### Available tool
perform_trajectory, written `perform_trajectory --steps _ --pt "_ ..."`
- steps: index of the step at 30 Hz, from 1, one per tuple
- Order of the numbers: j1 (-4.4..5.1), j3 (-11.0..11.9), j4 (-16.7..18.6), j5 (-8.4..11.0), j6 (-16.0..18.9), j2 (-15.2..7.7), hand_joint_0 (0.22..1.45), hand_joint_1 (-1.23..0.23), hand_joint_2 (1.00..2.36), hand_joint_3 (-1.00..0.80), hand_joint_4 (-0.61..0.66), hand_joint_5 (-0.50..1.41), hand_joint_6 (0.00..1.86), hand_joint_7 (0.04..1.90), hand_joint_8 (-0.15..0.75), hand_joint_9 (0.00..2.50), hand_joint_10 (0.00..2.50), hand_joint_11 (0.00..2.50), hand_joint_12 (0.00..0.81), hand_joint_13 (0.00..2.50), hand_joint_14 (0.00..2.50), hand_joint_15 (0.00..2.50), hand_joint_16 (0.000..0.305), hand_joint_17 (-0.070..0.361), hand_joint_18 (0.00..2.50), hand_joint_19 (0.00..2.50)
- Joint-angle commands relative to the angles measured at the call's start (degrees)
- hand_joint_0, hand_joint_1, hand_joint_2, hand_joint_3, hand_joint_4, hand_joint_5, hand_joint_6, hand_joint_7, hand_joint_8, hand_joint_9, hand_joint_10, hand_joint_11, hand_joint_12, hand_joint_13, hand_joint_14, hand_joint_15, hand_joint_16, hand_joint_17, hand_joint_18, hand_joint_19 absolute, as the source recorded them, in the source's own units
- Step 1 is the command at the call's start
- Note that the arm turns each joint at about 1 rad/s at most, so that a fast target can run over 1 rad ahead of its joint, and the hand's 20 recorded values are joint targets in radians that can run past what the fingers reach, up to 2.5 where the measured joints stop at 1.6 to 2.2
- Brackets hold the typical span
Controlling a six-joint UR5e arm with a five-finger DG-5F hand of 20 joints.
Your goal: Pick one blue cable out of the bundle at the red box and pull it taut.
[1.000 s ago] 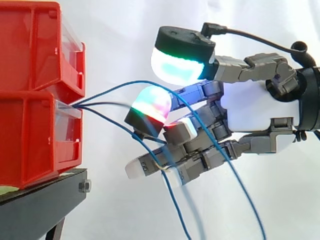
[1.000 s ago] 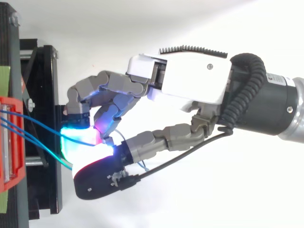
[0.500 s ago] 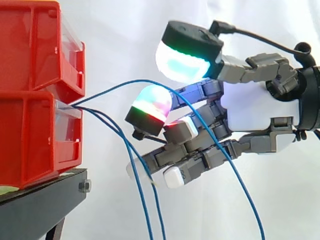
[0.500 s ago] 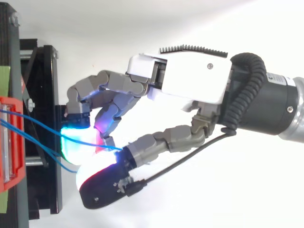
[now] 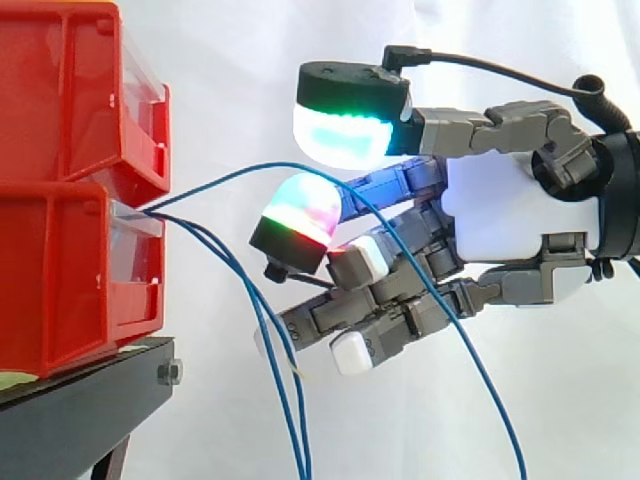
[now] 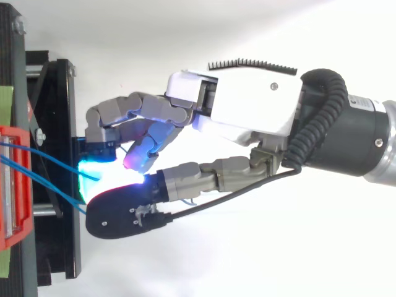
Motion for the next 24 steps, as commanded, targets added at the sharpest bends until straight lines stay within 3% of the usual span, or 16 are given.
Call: perform_trajectory --steps 1,8,13,16,24 --pt "0.02 0.13 -0.22 0.01 -0.09 0.63 0.59 -0.57 1.02 -0.21 0.22 -0.08 0.6 1.34 0.368 0.98 0.02 1.02 0.431 0.54 0.01 0.23 0.06 0.135 0.67 0.44" --pt "0.02 0.13 -0.66 0.01 -0.35 0.99 0.58 -0.58 1.02 -0.24 0.33 -0.05 0.5 1.41 0.358 0.97 0.02 0.91 0.425 0.53 0.01 0.22 0.06 0.135 0.66 0.45" --pt "-0.07 0.04 -0.66 0.01 -0.44 0.99 0.6 -0.56 1.02 -0.21 0.45 -0.06 0.5 1.17 0.345 0.99 0.02 0.81 0.427 0.53 0.01 0.22 0.06 0.135 0.67 0.45" --pt "0.02 0.13 -0.66 0.01 -0.44 1.07 0.6 -0.56 1.02 -0.19 0.49 -0.06 0.5 1.12 0.35 1.0 0.02 0.79 0.431 0.54 0.01 0.21 0.061 0.137 0.68 0.44" --pt "0.02 0.04 -0.66 0.01 -0.53 0.99 0.62 -0.63 1.02 -0.16 0.41 -0.06 0.5 1.24 0.361 1.01 0.02 0.86 0.432 0.55 0.01 0.22 0.06 0.136 0.69 0.44"
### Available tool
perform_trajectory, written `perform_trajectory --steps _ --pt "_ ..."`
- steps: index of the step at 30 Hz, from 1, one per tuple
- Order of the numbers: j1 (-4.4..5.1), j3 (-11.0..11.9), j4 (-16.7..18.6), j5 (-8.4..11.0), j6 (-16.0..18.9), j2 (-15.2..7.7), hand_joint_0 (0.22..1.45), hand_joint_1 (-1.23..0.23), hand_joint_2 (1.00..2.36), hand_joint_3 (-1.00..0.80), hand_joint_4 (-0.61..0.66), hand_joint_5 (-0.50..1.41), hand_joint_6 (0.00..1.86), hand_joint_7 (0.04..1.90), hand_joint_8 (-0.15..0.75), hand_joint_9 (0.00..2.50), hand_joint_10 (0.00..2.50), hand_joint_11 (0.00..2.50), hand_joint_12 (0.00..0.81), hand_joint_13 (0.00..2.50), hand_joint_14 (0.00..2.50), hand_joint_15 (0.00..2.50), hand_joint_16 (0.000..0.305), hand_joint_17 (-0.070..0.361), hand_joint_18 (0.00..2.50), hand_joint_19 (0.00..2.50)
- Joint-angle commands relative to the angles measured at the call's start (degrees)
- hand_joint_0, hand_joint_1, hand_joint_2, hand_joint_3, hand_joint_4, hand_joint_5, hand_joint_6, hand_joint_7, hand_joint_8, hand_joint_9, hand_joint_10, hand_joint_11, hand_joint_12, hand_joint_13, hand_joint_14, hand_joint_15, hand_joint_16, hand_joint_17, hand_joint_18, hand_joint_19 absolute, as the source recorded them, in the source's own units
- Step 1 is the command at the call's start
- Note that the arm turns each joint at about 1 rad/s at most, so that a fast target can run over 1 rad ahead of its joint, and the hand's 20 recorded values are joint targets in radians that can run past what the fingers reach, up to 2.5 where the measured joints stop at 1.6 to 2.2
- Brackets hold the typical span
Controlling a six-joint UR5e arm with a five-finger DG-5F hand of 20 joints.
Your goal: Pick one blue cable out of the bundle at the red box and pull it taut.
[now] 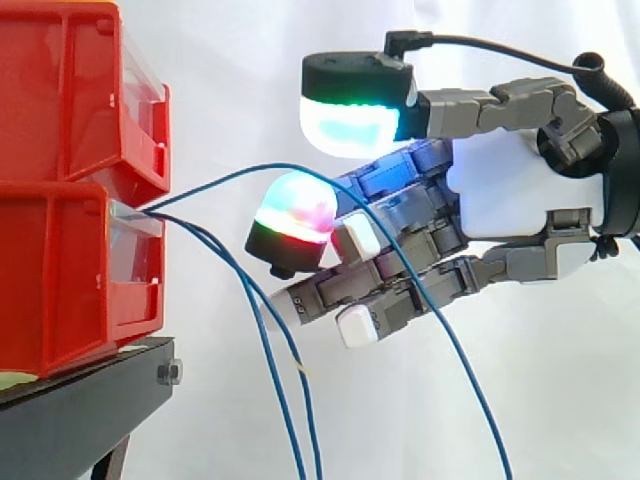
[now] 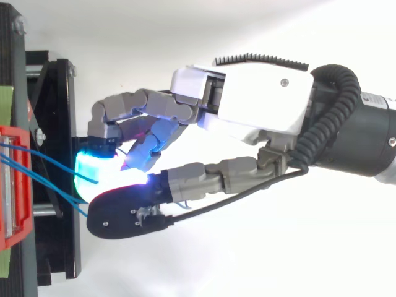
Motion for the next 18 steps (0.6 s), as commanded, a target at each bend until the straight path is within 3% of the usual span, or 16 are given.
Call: perform_trajectory --steps 1,18 --pt "0.01 -0.01 0.0 0.0 -0.05 -0.01 0.62 -0.64 1.02 -0.16 0.42 -0.06 0.5 1.24 0.36 1.01 0.02 0.85 0.43 0.55 0.01 0.22 0.06 0.135 0.69 0.44" --pt "0.01 -0.01 0.0 0.0 -0.05 0.07 0.62 -0.69 1.02 -0.19 0.43 -0.05 0.5 1.24 0.354 1.04 0.02 0.87 0.421 0.57 0.01 0.22 0.058 0.131 0.71 0.44"
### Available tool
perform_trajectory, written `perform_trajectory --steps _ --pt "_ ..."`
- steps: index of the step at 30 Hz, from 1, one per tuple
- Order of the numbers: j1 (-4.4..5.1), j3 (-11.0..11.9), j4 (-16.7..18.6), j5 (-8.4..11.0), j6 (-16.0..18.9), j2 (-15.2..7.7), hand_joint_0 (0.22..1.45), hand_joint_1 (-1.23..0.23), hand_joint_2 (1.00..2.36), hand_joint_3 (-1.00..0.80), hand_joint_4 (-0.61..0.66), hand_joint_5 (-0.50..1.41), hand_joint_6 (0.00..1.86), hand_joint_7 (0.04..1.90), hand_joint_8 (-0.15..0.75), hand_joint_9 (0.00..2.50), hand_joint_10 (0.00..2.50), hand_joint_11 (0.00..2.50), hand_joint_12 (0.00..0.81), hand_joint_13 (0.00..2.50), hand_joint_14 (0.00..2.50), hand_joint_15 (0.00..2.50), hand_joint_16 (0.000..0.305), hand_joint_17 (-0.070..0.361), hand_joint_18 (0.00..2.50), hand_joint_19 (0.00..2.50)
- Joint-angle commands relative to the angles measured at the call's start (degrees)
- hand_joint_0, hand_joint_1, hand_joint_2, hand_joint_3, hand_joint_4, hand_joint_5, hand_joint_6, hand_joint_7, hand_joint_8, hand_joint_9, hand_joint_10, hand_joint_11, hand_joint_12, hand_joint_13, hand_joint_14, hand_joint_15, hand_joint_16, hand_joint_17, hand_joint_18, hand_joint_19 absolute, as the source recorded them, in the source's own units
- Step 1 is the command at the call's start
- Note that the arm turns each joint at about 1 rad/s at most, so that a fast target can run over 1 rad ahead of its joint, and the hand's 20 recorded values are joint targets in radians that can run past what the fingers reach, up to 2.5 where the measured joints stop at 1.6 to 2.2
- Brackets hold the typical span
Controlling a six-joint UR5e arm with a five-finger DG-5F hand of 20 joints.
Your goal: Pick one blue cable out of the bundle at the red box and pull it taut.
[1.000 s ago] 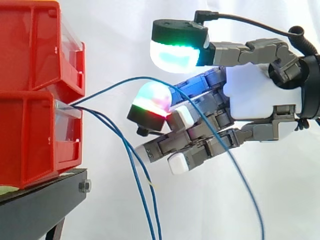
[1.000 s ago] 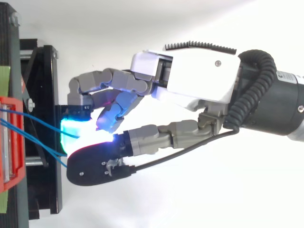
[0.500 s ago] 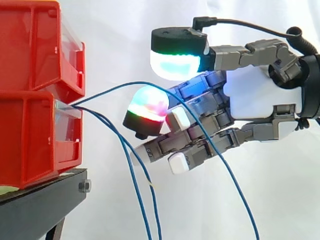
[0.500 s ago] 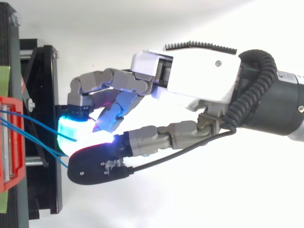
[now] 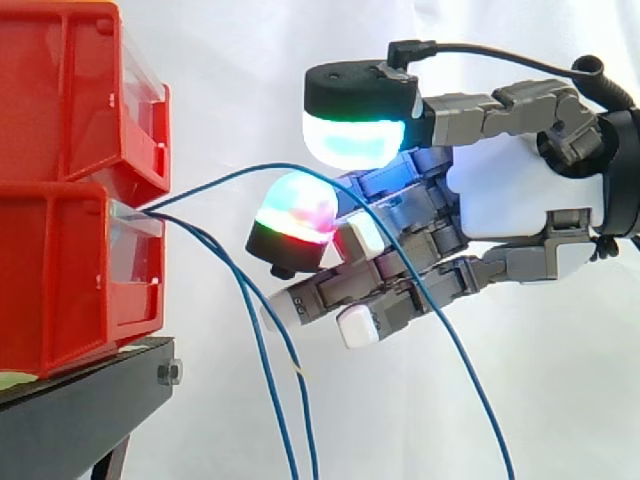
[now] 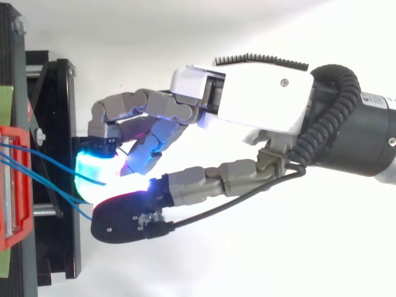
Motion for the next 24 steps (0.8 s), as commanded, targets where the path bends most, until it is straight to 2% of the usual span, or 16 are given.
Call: perform_trajectory --steps 1,6,9,17,24 --pt "0.02 0.08 0.0 0.0 0.0 -0.01 0.61 -0.69 1.02 -0.18 0.39 -0.05 0.5 1.28 0.361 1.04 0.02 0.87 0.421 0.57 0.01 0.23 0.058 0.131 0.71 0.45" --pt "0.02 0.0 0.0 0.0 0.0 0.07 0.59 -0.66 1.03 -0.11 0.29 -0.04 0.5 1.48 0.373 1.03 0.02 0.9 0.425 0.57 0.01 0.23 0.059 0.133 0.71 0.44" --pt "0.02 0.0 0.0 0.0 0.0 -0.01 0.59 -0.66 1.03 -0.08 0.3 -0.04 0.56 1.42 0.376 1.02 0.02 0.9 0.425 0.56 0.01 0.23 0.059 0.133 0.72 0.44" --pt "0.02 0.08 0.0 0.0 0.18 -0.01 0.59 -0.65 1.02 -0.07 0.3 -0.05 0.58 1.4 0.386 1.0 0.02 0.89 0.439 0.56 0.01 0.23 0.062 0.139 0.72 0.43" --pt "0.02 0.0 0.0 0.0 0.26 -0.01 0.55 -0.64 1.01 -0.3 0.29 -0.05 0.56 1.39 0.375 0.99 0.02 0.88 0.437 0.54 0.01 0.23 0.061 0.138 0.7 0.45"
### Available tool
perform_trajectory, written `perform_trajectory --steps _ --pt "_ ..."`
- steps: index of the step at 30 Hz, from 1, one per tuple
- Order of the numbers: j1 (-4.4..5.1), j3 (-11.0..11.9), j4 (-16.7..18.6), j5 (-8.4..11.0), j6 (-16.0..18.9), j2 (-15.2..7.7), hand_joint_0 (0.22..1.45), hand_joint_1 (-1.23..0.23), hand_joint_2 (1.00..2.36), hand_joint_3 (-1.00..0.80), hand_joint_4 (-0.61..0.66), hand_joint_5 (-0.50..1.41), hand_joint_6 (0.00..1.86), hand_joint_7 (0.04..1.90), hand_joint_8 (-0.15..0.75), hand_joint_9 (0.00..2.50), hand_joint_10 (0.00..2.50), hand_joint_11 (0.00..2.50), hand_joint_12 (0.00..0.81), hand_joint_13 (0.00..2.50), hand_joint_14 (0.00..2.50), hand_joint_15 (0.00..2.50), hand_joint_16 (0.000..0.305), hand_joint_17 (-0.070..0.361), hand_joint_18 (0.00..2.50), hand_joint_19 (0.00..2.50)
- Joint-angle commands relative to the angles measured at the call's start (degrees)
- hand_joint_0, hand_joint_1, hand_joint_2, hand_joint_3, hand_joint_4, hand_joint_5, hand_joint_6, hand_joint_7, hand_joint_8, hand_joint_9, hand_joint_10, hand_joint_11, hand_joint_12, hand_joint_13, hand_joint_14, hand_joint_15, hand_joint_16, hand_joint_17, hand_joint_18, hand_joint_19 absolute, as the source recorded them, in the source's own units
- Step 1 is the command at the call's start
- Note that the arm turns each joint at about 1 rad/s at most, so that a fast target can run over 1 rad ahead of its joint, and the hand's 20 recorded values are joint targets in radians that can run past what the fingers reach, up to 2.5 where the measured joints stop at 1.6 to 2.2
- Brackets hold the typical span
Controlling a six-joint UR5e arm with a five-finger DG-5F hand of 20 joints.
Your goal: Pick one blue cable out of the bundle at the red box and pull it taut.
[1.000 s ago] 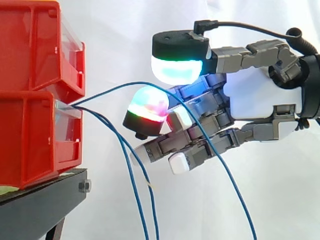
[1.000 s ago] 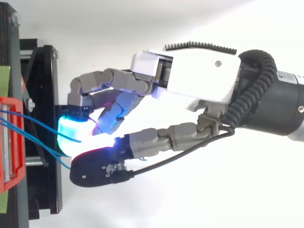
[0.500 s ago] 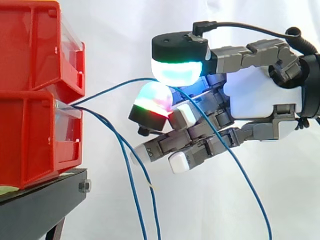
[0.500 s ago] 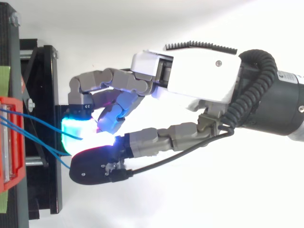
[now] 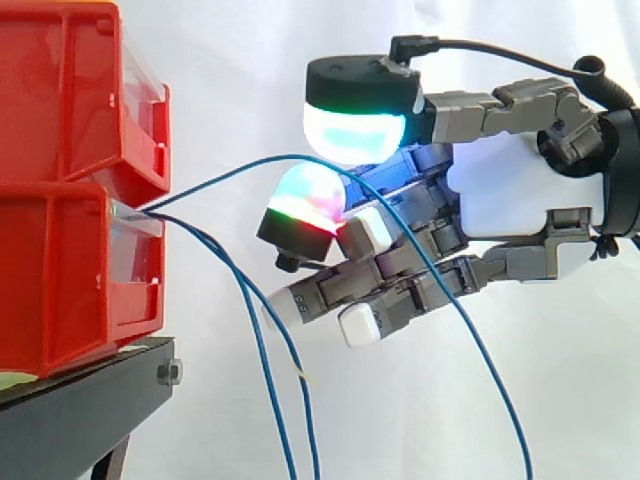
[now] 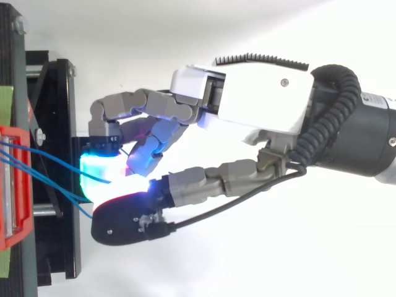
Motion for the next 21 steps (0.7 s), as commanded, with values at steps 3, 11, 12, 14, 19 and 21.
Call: perform_trajectory --steps 3,11,12,14,19,21 --pt "0.01 -0.01 0.0 0.0 0.04 -0.03 0.55 -0.6 1.01 -0.32 0.3 -0.04 0.55 1.4 0.378 1.0 0.02 0.87 0.436 0.54 0.01 0.23 0.061 0.138 0.7 0.45" --pt "0.01 0.08 0.0 0.09 -0.23 0.06 0.61 -0.58 1.01 -0.05 0.59 -0.03 0.5 1.19 0.376 1.07 0.01 0.68 0.473 0.6 0.01 0.2 0.07 0.157 0.79 0.41" --pt "0.01 -0.01 0.0 0.18 -0.23 -0.03 0.61 -0.58 1.01 -0.05 0.61 -0.03 0.5 1.17 0.372 1.07 0.01 0.67 0.473 0.6 0.0 0.2 0.07 0.158 0.79 0.4" --pt "0.01 0.08 0.0 0.18 -0.23 -0.03 0.61 -0.58 1.01 -0.04 0.63 -0.03 0.5 1.14 0.37 1.08 0.01 0.66 0.477 0.6 0.01 0.2 0.071 0.159 0.8 0.4" --pt "0.01 -0.01 0.0 0.18 -0.14 -0.03 0.62 -0.6 1.01 -0.03 0.6 -0.03 0.5 1.15 0.384 1.08 0.02 0.68 0.479 0.61 0.01 0.2 0.071 0.16 0.81 0.41" --pt "0.01 -0.01 0.0 0.18 -0.14 0.06 0.62 -0.61 1.01 -0.04 0.59 -0.03 0.5 1.17 0.381 1.08 0.01 0.68 0.476 0.61 0.0 0.2 0.071 0.159 0.81 0.41"
